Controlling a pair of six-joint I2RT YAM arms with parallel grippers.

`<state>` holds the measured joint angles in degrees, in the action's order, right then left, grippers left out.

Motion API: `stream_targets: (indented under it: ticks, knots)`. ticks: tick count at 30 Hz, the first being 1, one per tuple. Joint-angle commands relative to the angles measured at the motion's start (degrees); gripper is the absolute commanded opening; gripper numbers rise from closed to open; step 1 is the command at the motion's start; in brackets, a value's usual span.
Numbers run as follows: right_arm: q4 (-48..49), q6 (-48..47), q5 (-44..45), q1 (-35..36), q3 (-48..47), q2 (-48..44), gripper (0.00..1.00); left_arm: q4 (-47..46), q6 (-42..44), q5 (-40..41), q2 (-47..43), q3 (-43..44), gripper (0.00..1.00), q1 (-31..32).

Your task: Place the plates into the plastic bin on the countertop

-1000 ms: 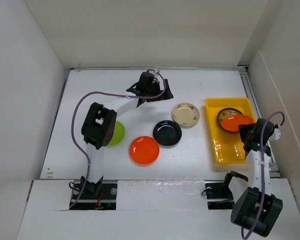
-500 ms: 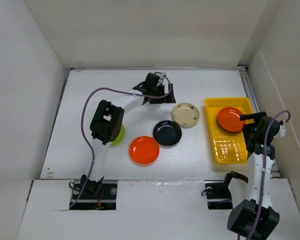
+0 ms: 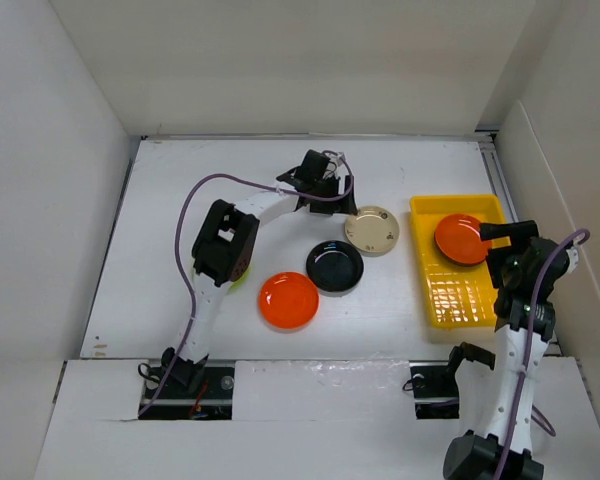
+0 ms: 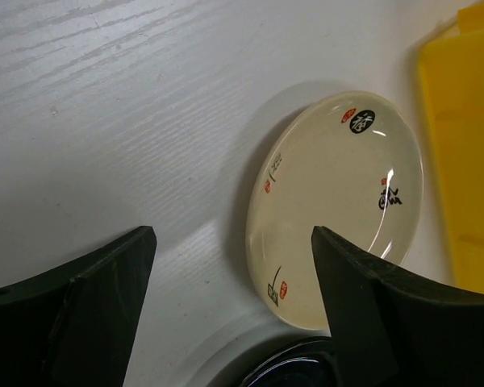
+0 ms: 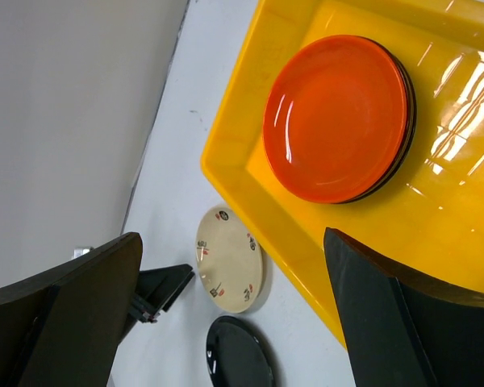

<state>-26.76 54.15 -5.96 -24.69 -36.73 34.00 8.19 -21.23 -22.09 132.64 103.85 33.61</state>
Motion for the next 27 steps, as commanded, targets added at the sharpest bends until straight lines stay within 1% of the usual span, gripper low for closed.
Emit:
stream_targets:
  ticks: [1,2,5,6,7,9,10,11,12,13,14,16,17,18,19,21,22,23,24,25,27]
  knots:
    - [-0.13,-1.24,-2.39,-0.19,-2.56,-0.16,1.0,2.36,1.11,-1.29,2.09,2.4,0.73,1.46]
    - [-0.13,-1.24,-3.0,-0.19,-2.56,0.36,1.0,2.88,1.11,-0.77,2.97,2.41,0.61,1.46]
    - [-0.13,-1.24,-3.8,-0.19,-2.56,0.37,1.0,2.89,1.11,-0.77,4.2,3.02,0.46,1.99]
    - [0.48,-1.24,-4.58,-0.19,-2.56,0.37,1.0,2.89,1.11,-0.77,4.21,3.02,0.39,1.99]
    - [0.48,-1.24,-5.2,-0.19,-2.56,0.37,1.0,2.89,1.11,-0.77,4.21,3.8,0.37,1.99]
    - [1.01,-1.24,-5.9,-0.19,-2.56,-0.16,1.0,3.42,0.58,-0.77,5.43,4.51,0.3,2.51]
    - [1.01,-1.24,-6.78,-0.19,-2.56,-0.16,1.0,3.42,-0.03,-0.77,5.44,5.04,0.18,2.52]
    - [2.49,-1.24,-7.4,-0.19,-2.03,-0.16,1.0,4.03,-0.04,-0.77,5.96,5.83,0.12,2.52]
    - [3.46,-1.24,-8.53,-0.19,-1.07,-0.16,1.0,4.73,-0.56,-0.77,5.96,6.44,0.03,2.52]
    - [4.95,-1.94,-10.55,-0.19,-0.28,-0.16,1.0,5.26,-1.26,-0.24,5.96,7.06,0.0,2.52]
    - [9.84,-2.47,-16.57,-0.19,0.69,0.45,1.0,5.26,-1.27,0.46,5.96,7.59,0.0,2.52]
    - [15.75,-2.47,-23.19,-0.19,4.11,0.45,1.0,5.26,-1.96,0.47,4.13,7.59,0.0,2.52]
    - [18.3,-2.47,-27.14,-0.19,4.99,1.06,1.0,4.13,-2.58,1.34,2.81,5.94,0.0,2.52]
    - [22.5,-3.08,-28.48,1.47,5.52,1.07,1.0,3.25,-3.8,1.34,1.23,5.05,0.0,2.52]
    - [24.2,-4.48,-29.54,2.62,5.53,2.11,1.0,1.85,-4.34,1.95,-2.17,4.17,0.0,2.52]
    - [25.36,-6.94,-30.25,5.42,4.75,4.13,1.0,1.05,-4.87,1.96,-5.62,2.15,0.0,2.52]
    - [25.36,-8.26,-30.25,8.83,3.35,5.45,1.0,1.04,-5.48,1.96,-9.03,1.53,0.0,2.52]
    - [25.36,-10.71,-30.25,10.61,2.64,8.51,1.0,1.04,-6.09,1.96,-10.54,1.53,0.0,2.52]
    - [25.36,-11.78,-30.25,12.36,2.11,10.02,1.0,1.04,-6.1,1.96,-12.04,0.14,0.0,2.52]
    - [25.36,-12.83,-30.25,15.95,1.32,11.43,1.0,1.04,-6.1,1.0,-14.75,-0.4,0.0,2.52]
    - [25.97,-14.16,-28.42,19.48,1.31,14.95,0.99,0.52,-6.63,-0.06,-17.23,-0.93,0.0,2.52]
